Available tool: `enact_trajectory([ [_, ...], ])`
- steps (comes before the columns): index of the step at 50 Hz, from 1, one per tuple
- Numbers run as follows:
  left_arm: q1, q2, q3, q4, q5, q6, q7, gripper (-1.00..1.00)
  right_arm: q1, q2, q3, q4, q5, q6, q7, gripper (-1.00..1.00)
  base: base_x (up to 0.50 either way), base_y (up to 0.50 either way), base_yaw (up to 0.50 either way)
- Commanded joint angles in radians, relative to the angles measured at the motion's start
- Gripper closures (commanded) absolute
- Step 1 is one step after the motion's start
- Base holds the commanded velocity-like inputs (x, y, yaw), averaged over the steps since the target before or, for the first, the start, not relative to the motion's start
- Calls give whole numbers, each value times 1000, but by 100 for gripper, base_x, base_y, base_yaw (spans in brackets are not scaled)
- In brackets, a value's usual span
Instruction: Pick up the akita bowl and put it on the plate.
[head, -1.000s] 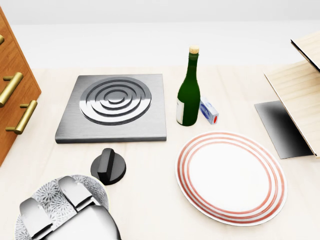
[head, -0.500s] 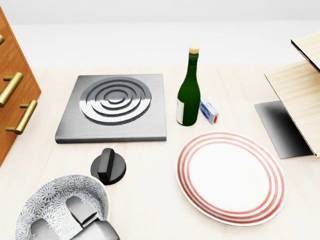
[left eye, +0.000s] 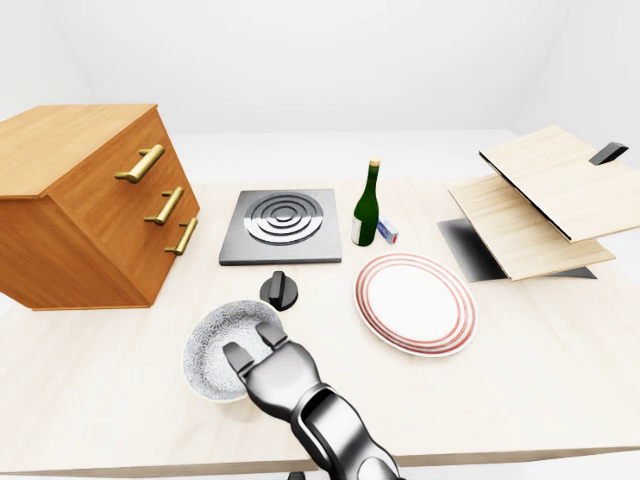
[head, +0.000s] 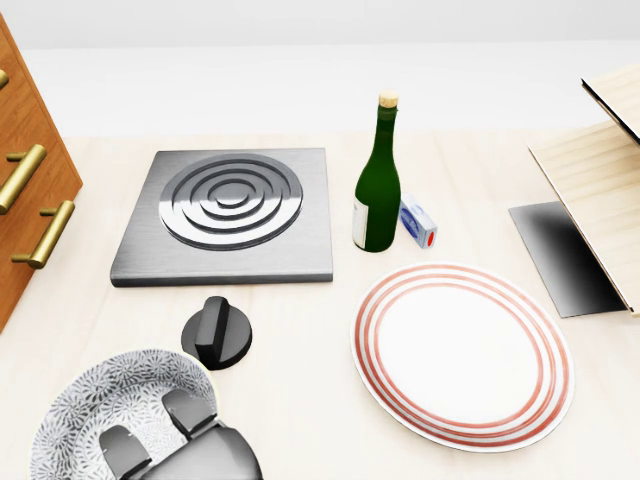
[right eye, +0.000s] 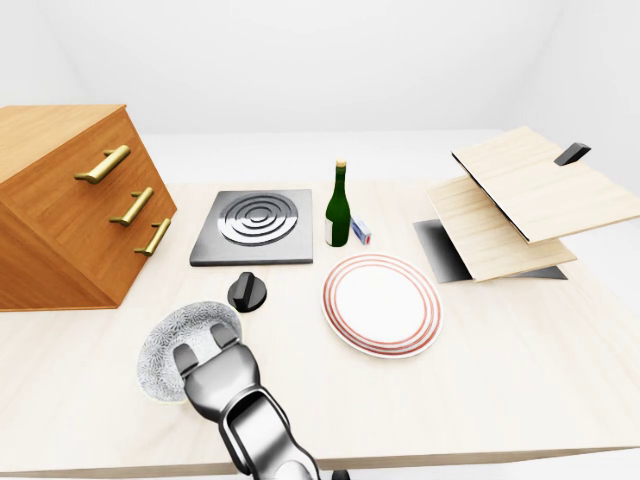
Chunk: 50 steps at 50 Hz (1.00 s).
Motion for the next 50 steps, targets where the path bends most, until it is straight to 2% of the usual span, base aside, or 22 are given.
enact_trajectory([
  [1, 1, 0, 0, 0, -1, 0, -1, -100, -27, 33, -19, 71, 12, 0, 0, -95, 0, 0, 0],
  [17, -2, 3, -2, 0, -2, 0, 0, -100, -58, 70, -26, 148, 19, 0, 0, -96, 0, 0, 0],
  [50, -3, -1, -6, 3, -1, 0, -1, -100, -90, 103, -60, 254, 37, 0, 0, -96, 0, 0, 0],
])
